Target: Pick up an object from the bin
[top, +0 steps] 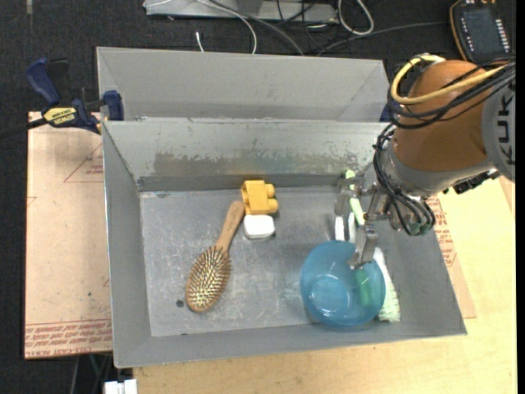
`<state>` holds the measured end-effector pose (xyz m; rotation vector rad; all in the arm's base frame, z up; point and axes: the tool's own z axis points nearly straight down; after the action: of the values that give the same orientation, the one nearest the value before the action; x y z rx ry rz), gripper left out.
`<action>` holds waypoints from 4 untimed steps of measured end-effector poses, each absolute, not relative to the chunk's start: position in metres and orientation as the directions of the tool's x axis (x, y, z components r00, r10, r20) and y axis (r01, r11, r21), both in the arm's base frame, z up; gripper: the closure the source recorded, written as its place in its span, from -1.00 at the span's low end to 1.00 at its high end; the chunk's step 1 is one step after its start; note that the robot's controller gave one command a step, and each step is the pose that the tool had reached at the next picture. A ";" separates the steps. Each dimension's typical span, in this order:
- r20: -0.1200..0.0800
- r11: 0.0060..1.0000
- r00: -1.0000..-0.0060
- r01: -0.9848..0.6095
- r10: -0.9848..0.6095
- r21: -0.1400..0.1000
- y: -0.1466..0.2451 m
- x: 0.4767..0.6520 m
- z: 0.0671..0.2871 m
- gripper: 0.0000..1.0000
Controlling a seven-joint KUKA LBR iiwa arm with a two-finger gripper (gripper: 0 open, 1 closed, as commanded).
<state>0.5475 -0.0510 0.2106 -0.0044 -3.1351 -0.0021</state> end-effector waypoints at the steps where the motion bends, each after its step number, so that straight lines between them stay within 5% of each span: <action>1: -0.001 1.000 -1.000 0.000 0.000 0.001 -0.051 0.549 0.215 -1.00; 2: -0.002 0.822 -0.822 -0.570 -0.570 0.002 -0.044 0.526 0.073 -1.00; 3: -0.014 0.838 -0.838 -0.546 -0.546 -0.007 -0.039 0.520 0.073 -1.00; 4: -0.021 0.490 -0.490 -0.871 -0.871 -0.014 -0.033 0.488 0.072 -1.00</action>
Offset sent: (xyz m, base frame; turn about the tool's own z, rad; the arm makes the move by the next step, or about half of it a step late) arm -0.0229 0.0053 -0.1406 -0.6295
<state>0.4881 -0.0328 0.0724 1.5989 -2.7339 0.0017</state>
